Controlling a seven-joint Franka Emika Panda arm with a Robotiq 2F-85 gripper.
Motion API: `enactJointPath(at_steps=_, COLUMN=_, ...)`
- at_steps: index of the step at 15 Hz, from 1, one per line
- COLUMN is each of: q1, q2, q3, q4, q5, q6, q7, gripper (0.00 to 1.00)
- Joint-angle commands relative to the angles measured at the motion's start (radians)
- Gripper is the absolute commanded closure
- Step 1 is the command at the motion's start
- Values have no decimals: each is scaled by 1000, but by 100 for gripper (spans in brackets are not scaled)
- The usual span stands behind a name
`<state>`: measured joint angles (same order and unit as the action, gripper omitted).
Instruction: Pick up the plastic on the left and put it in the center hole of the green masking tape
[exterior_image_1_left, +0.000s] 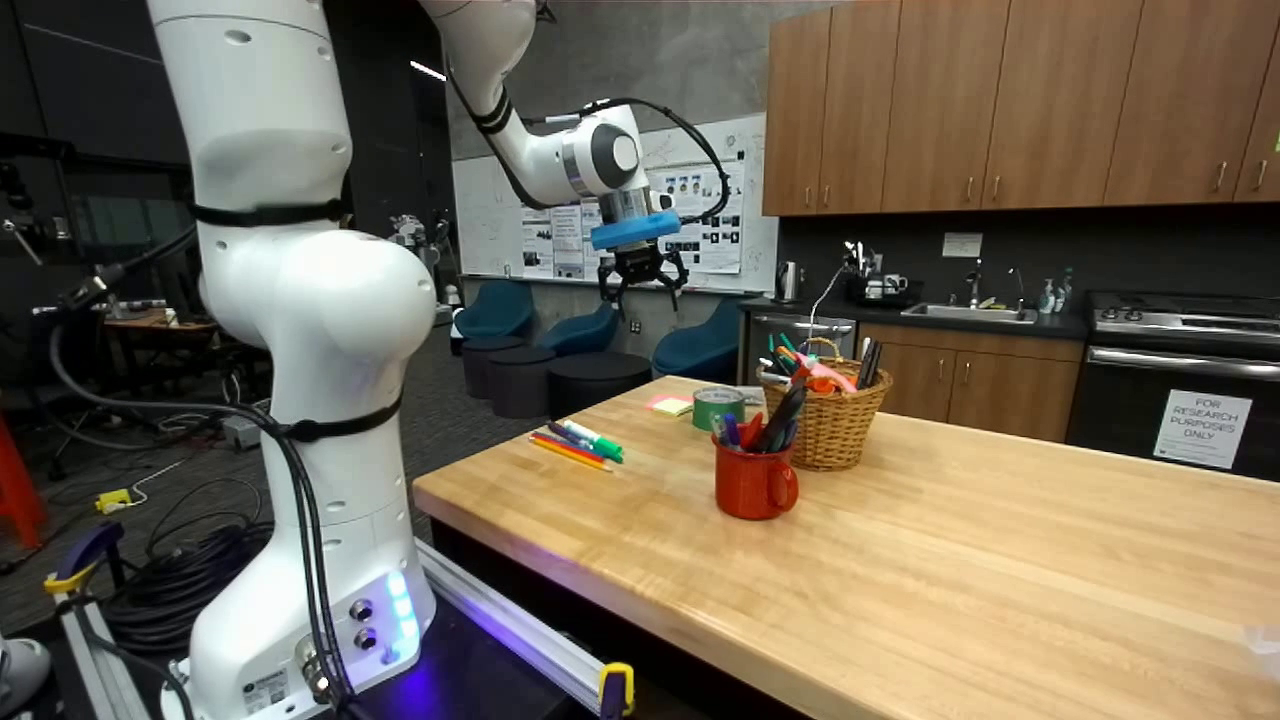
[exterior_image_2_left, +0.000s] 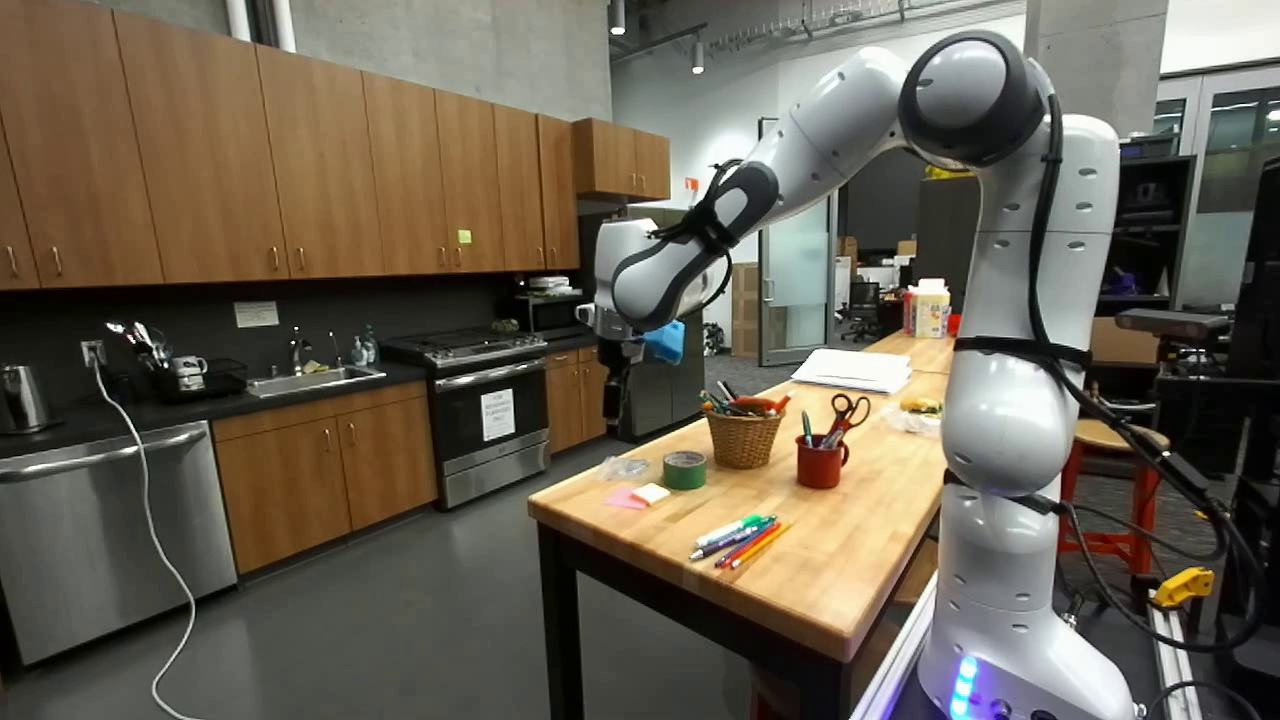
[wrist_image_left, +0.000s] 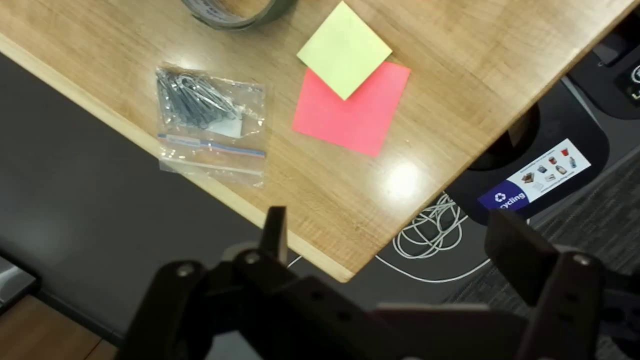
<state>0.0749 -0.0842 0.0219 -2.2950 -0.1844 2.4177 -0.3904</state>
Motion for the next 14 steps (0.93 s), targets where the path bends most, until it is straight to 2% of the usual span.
enactJointPath(at_steps=1, q1=-25, q2=83, q3=-10, q4=101, q5=-4, q6=-19, q7=-40, gripper=0)
enactJointPath(at_steps=14, q1=-95, q2=342, q3=-5, q4=317, q5=4, q6=-79, q7=-92, gripper=0)
